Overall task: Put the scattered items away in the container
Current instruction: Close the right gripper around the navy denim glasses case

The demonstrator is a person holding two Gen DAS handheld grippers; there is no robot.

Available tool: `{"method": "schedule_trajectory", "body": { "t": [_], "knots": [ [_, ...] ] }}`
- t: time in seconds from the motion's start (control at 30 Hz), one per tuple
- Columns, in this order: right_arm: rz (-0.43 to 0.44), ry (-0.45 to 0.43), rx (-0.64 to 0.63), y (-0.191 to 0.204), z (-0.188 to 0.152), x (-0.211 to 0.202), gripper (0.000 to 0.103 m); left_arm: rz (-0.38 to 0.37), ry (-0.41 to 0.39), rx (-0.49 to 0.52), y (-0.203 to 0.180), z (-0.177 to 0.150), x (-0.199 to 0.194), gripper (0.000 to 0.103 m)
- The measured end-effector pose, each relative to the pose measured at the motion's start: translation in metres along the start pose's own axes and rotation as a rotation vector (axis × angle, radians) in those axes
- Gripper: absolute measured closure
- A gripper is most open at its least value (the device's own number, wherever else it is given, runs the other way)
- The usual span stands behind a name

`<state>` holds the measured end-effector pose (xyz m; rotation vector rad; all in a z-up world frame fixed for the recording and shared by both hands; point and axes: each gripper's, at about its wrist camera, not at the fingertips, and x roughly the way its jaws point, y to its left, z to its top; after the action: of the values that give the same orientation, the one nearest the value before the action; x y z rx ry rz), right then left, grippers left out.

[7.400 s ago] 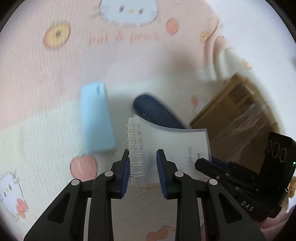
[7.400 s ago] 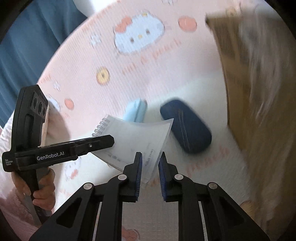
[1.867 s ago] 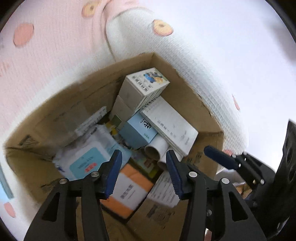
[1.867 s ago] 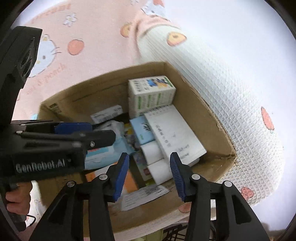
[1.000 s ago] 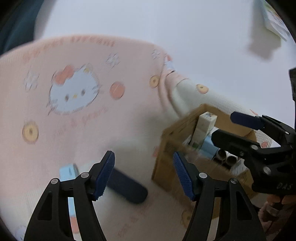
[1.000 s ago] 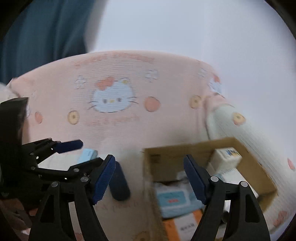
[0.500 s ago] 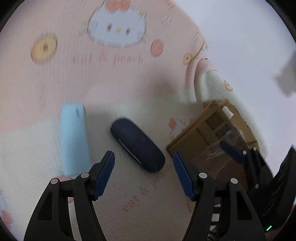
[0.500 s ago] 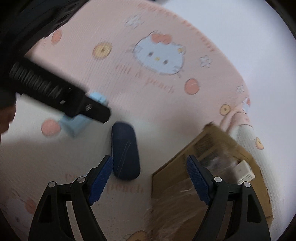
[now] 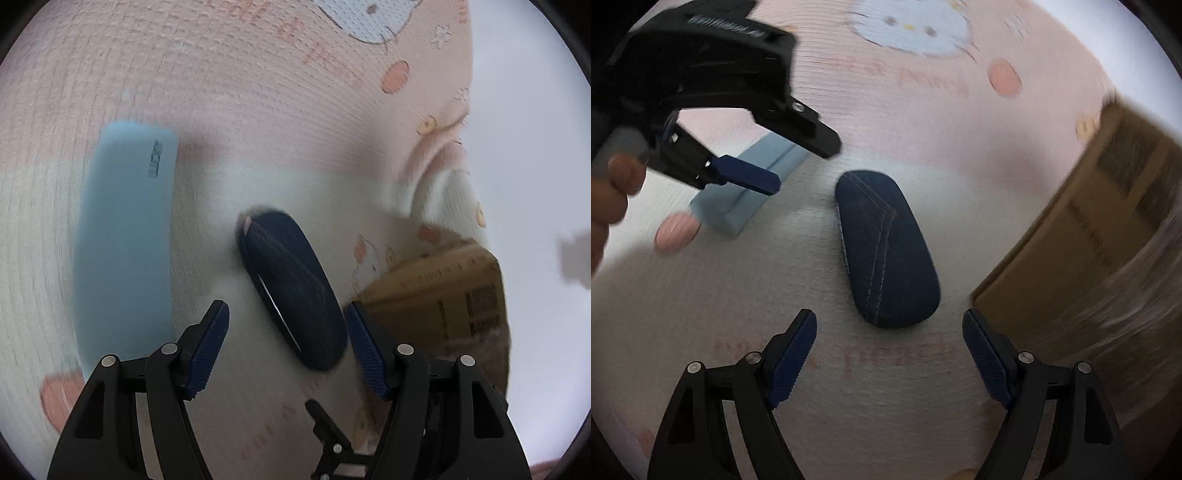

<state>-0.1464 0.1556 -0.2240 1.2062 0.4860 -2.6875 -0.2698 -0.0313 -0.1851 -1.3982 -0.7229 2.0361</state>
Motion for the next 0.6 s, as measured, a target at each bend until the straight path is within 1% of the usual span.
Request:
{"method": "schedule_trajectory", "body": {
  "t": [0.07, 0.13, 0.2, 0.23, 0.33, 0.43, 0.5, 0.6],
  "knots": [
    [-0.014, -0.001, 0.034, -0.002, -0.001, 0.005, 0.023, 0.015, -0.004, 0.034, -0.002, 0.010, 0.006, 0.033],
    [-0.013, -0.017, 0.051, -0.004, -0.002, 0.007, 0.023, 0.047, 0.001, 0.051, -0.004, 0.023, 0.013, 0.033],
    [-0.002, -0.046, 0.046, 0.002, -0.005, 0.007, 0.022, 0.051, -0.003, 0.062, -0.006, 0.035, 0.019, 0.033],
    [-0.007, -0.047, 0.037, 0.004, -0.007, 0.010, 0.022, 0.048, -0.001, 0.068, -0.007, 0.039, 0.020, 0.033],
    [-0.014, -0.030, 0.032, 0.006, -0.011, 0.018, 0.022, 0.053, 0.034, 0.098, -0.015, 0.050, 0.031, 0.033],
    [0.014, -0.052, 0.075, -0.003, -0.011, 0.015, 0.022, 0.073, 0.066, 0.121, -0.017, 0.056, 0.043, 0.033],
    [0.028, -0.040, 0.096, -0.008, -0.010, 0.017, 0.022, 0.068, 0.079, 0.124, -0.019, 0.058, 0.045, 0.033],
    [0.068, 0.002, 0.164, -0.018, -0.008, 0.027, 0.023, 0.033, 0.107, 0.128, -0.022, 0.061, 0.048, 0.033]
  ]
}}
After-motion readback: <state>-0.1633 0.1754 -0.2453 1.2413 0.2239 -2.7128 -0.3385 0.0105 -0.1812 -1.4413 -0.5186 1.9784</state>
